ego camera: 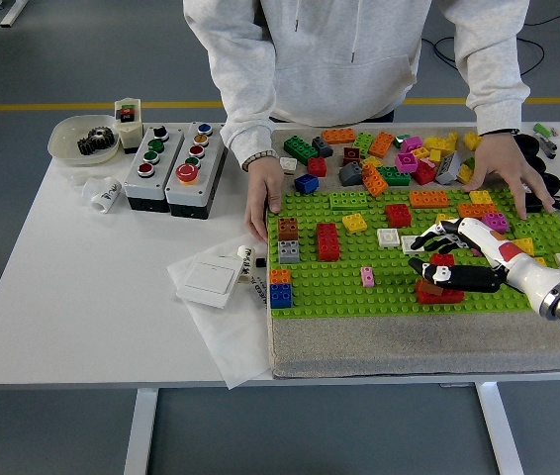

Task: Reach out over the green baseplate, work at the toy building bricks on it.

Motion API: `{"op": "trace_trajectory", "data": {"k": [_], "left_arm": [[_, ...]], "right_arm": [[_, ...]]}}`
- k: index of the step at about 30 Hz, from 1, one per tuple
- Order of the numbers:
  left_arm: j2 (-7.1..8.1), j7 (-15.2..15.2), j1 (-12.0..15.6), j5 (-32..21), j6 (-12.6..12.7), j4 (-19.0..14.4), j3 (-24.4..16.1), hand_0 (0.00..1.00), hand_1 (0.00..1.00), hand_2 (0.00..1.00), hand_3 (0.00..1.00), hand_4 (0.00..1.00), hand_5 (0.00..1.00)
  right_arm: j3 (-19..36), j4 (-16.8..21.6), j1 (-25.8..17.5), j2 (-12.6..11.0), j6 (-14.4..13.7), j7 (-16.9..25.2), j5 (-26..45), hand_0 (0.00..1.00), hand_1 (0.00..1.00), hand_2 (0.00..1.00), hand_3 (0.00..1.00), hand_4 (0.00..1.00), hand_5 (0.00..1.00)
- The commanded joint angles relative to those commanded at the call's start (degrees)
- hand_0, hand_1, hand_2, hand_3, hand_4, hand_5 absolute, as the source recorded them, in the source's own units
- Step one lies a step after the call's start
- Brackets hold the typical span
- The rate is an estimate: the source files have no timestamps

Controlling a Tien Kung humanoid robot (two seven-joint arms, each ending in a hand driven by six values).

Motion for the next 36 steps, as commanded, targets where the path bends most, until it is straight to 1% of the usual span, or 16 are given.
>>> {"op": "trace_trajectory", "data": {"k": [3, 7, 9, 13, 18, 23, 27, 36], "left_arm": [[-0.01, 0.01, -0.02, 0.02, 0.00, 0.00, -0.05, 0.759, 0.797, 0.845, 0.749, 0.784, 0.696], [-0.01, 0.00, -0.06, -0.02, -0.01, 0.00, -0.07, 0.759, 0.796, 0.845, 0.750, 0.785, 0.697], [-0.02, 0.01, -0.07, 0.02, 0.00, 0.00, -0.11, 0.759, 0.796, 0.845, 0.750, 0.785, 0.697], [-0.01, -0.01, -0.08, -0.12, 0.00, 0.00, 0.02, 0.759, 0.796, 0.845, 0.750, 0.785, 0.696], [0.00, -0.02, -0.09, -0.14, 0.01, 0.00, 0.04, 0.759, 0.796, 0.845, 0.750, 0.785, 0.696], [0.04, -0.07, -0.18, -0.31, 0.01, 0.00, 0.21, 0.759, 0.794, 0.844, 0.751, 0.785, 0.696], [0.04, -0.08, -0.22, -0.42, 0.01, 0.00, 0.29, 0.759, 0.794, 0.844, 0.752, 0.786, 0.696], [-0.01, 0.00, -0.14, -0.10, 0.00, 0.00, 0.09, 0.759, 0.794, 0.844, 0.753, 0.786, 0.694]], "right_arm": [[-0.27, 0.35, -0.12, -0.08, 0.29, 0.00, -0.03, 0.698, 0.689, 0.725, 0.564, 0.741, 0.447], [-0.29, 1.09, -0.10, -0.43, 1.29, -0.63, -2.77, 0.686, 0.679, 0.725, 0.569, 0.742, 0.445], [-0.15, 1.97, -0.03, -0.53, 2.12, -1.05, -6.73, 0.686, 0.679, 0.725, 0.569, 0.742, 0.445], [-0.10, 3.11, 0.03, -0.59, 3.49, -1.48, -11.64, 0.677, 0.674, 0.725, 0.573, 0.750, 0.444], [-0.40, 3.33, 0.31, -0.58, 4.98, -1.68, -15.81, 0.677, 0.674, 0.725, 0.573, 0.750, 0.444], [-0.34, 3.51, 0.54, -0.87, 7.97, -1.53, -23.51, 0.671, 0.668, 0.718, 0.575, 0.754, 0.444], [-0.38, 2.98, 0.87, -0.81, 9.02, -1.58, -27.38, 0.662, 0.660, 0.708, 0.570, 0.763, 0.447], [-0.91, 1.16, 1.24, -0.46, 9.29, -1.20, -27.97, 0.655, 0.654, 0.705, 0.569, 0.776, 0.455]]}}
